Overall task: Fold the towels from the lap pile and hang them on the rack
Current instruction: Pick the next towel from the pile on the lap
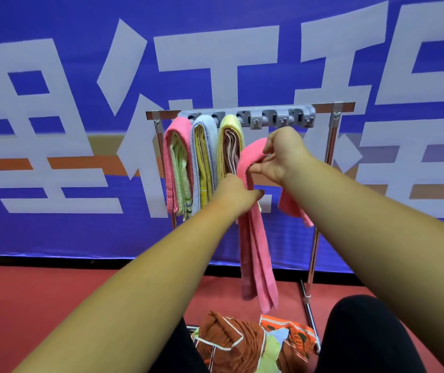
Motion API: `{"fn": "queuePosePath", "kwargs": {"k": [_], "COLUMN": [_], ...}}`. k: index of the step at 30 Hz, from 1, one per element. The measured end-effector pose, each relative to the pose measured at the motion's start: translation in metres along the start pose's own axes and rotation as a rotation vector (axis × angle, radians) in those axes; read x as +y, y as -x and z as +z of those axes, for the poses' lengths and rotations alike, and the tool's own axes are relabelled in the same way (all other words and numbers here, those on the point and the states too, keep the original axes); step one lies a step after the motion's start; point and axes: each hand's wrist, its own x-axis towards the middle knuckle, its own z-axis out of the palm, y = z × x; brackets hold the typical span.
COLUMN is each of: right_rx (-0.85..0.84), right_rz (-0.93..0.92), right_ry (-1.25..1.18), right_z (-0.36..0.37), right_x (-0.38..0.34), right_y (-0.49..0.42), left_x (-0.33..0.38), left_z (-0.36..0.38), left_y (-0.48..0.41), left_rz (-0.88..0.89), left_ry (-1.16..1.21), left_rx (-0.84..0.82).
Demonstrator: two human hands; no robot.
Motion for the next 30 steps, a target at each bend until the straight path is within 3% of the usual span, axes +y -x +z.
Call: {"fn": "queuePosePath", "kwargs": {"k": [3,8,12,17,22,24,27,30], "right_rx": [0.062,0.211,0.126,-0.009,0.007,0.11,0.255,0.168], "right_rz": [-0.02,0.014,0.168,0.325,0.448,0.378,0.051,-0.254], "right_ry": [-0.019,0.064,0.128,0.496,0.992,1.158,1.564,1.556], "right_z": [-0.005,-0.026,-0.04,-0.046,-0.044,-0.048,-0.053,-0.051], "right_x": [0.0,0.006,0.026,0.052,0.056,0.053,0.04,0.037], "right_y": [-0.007,-0.018,-0.016,-0.013,-0.016,-0.021,-0.021,-0.026], "left_x": [-0.002,0.011,0.028,0.044,0.053,0.054,0.054,0.055], "left_z": [0.007,-0.017,-0.038,-0.049,-0.052,-0.053,-0.053,-0.054], "left_y": [-0.002,0.001,0.001,0.001,0.0,-0.002,-0.004,-0.006], "left_rz": [-0.027,0.007,0.035,0.109,0.17,0.189,0.224,0.247], "left_ry": [-0.036,-0.109,-0.239,-0.345,-0.405,-0.406,-0.413,-0.417], "left_rx": [0.161,0.212,0.198,0.172,0.189,0.21,0.232,0.236]}}
